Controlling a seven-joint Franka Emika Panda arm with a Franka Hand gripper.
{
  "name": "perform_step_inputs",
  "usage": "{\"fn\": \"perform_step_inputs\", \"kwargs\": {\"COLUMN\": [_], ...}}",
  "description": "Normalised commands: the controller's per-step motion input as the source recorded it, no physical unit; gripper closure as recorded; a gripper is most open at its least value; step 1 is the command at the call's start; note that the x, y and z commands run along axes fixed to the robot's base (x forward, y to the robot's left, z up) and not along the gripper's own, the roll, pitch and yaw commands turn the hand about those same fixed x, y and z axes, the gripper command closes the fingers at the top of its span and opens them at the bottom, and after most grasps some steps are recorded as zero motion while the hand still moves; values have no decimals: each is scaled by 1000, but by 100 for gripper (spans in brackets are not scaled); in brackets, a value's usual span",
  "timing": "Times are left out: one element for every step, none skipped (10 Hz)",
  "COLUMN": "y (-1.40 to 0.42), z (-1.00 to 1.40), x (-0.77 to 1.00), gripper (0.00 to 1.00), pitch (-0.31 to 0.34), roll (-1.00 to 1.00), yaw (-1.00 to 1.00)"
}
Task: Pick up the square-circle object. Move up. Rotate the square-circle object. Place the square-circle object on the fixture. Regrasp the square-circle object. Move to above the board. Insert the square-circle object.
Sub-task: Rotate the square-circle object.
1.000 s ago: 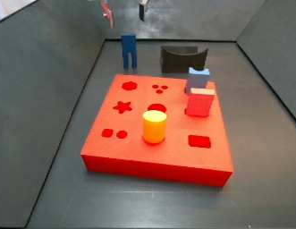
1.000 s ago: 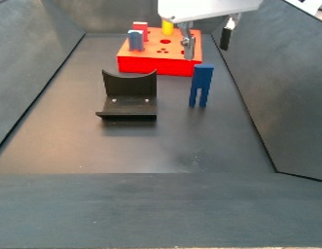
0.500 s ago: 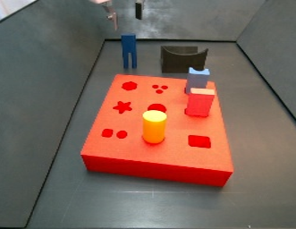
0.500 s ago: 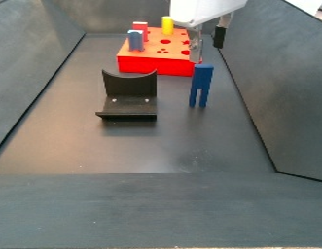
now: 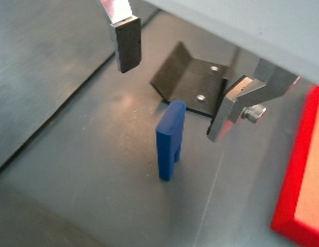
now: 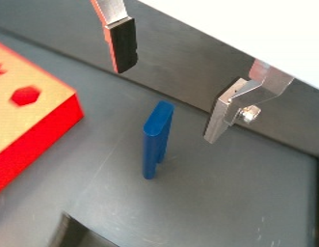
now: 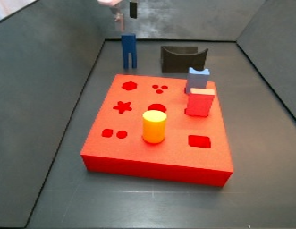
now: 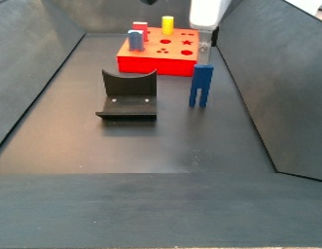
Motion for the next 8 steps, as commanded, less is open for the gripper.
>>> {"fn": "perform_step_inputs", "kwargs": {"y": [-4, -4, -4, -4, -4, -4, -4, -4], "z": [-22, -22, -22, -22, -22, -22, -22, -21], "x": [38, 38, 38, 38, 38, 38, 38, 38], "gripper": [0, 0, 0, 0, 0, 0, 0, 0], "pitch": [3, 3, 3, 3, 3, 3, 3, 4], "roll": [-22, -23, -24, -25, -26, -27, -28, -30], "yaw": [1000, 1000, 1000, 1000, 1000, 1000, 1000, 1000]}}
